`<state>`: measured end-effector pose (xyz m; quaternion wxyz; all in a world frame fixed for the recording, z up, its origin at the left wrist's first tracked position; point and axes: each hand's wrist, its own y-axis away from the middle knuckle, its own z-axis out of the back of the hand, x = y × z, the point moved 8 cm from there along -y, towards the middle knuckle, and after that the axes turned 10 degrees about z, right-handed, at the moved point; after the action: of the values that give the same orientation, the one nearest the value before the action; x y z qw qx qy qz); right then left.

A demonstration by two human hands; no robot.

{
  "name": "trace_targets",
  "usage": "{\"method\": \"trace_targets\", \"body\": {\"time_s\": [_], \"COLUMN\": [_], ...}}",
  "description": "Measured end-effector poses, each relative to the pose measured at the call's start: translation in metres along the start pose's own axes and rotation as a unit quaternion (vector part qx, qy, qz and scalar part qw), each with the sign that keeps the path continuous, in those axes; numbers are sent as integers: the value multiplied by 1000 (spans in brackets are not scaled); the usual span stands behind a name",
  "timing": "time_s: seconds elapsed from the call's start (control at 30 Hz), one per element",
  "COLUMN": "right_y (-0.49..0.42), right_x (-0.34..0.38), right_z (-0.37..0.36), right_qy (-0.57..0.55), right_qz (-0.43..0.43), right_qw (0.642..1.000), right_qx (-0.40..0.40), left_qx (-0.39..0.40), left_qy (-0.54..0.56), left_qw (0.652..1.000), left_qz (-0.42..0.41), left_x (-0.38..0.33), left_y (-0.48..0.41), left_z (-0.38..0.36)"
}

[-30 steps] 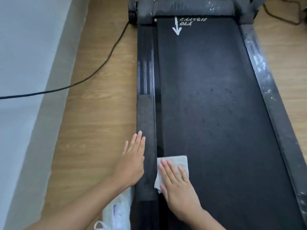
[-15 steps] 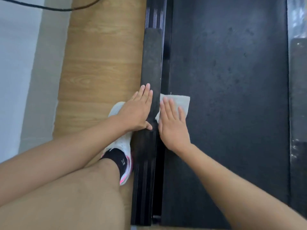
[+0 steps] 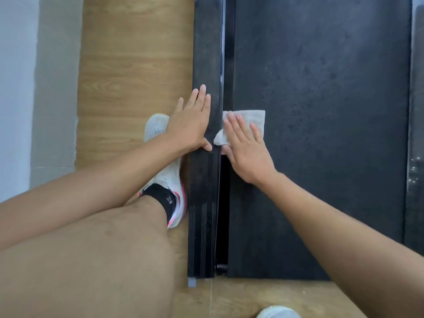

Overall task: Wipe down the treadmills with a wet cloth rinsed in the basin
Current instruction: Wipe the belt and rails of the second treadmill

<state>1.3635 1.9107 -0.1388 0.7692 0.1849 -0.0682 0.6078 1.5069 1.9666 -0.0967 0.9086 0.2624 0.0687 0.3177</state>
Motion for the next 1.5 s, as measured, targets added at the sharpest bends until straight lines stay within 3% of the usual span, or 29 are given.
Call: {"method": "trace_targets", "body": {"time_s": [0.13, 0.33, 0.47, 0.6, 0.7, 0.83, 1.0, 1.07, 1.23, 1.33, 1.43, 1.5], "right_y": [54, 225, 203, 164, 137, 113, 91, 62, -23, -37, -40, -48], "right_x": [40, 115, 93, 69, 19, -108, -244, -262, -285, -320, -354, -376], "right_z": [-24, -74, -57, -34, -5, 47, 110, 135, 199, 220, 223, 215], "right_qy": [-22, -55, -117, -94, -70, -80, -93, -98, -126, -91, -65, -85], "right_qz": [-34, 58, 52, 94, 67, -113, -298, -294, -294, -334, -350, -364], "right_qw": [999, 994, 990, 990, 995, 984, 933, 931, 913, 895, 893, 895], "right_qx": [-13, 74, 65, 51, -6, -111, -180, -194, -256, -280, -275, -244], "left_qx": [7, 35, 38, 41, 58, 34, 32, 40, -35, 2, 40, -10], "left_qy": [-20, -31, -46, -75, -82, -87, -29, -14, -41, -11, 27, 22], "left_qw": [1000, 998, 998, 996, 995, 996, 989, 982, 976, 972, 960, 959], "left_qz": [16, 33, 30, 29, 21, -1, -144, -182, -213, -233, -276, -282], "left_x": [-8, -15, -19, -17, -15, -25, -95, -121, -172, -195, -223, -245], "left_y": [0, -5, -9, -12, -10, -12, -29, -49, -139, -203, -261, -307], "left_z": [2, 1, 4, 0, 0, 13, 62, 85, 144, 168, 195, 217]}}
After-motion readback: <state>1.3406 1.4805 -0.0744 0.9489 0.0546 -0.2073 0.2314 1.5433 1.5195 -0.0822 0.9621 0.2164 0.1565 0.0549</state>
